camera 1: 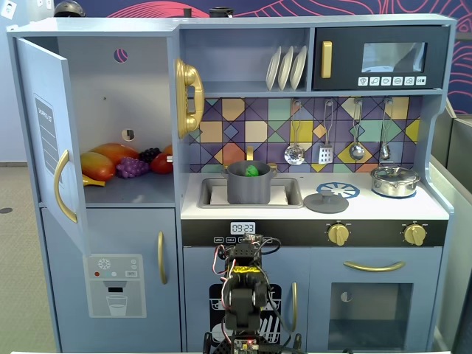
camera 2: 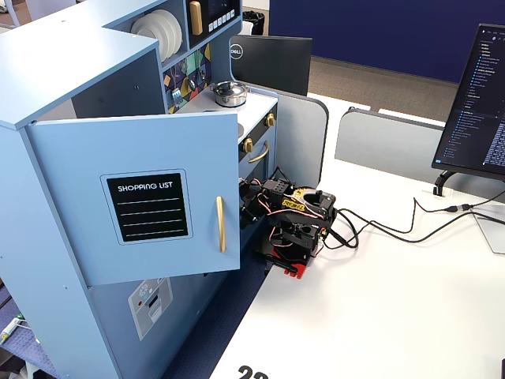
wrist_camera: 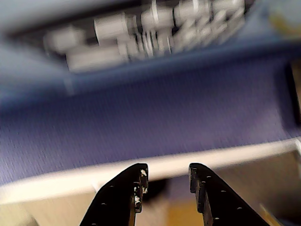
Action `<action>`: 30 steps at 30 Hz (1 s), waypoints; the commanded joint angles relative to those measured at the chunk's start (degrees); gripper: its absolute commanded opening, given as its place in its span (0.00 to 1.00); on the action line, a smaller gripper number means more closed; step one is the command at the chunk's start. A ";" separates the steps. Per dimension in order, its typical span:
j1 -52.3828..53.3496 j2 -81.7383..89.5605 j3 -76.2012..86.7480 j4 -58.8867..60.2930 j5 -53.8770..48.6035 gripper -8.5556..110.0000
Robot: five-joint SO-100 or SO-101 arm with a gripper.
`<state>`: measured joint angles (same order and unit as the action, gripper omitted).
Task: Pick up the green pineapple from the left cabinet and place it in the gray recipient
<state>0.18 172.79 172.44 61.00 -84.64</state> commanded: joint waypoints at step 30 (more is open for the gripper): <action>0.62 9.32 -0.44 26.72 -2.99 0.09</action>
<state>1.05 182.46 172.09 77.87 -89.82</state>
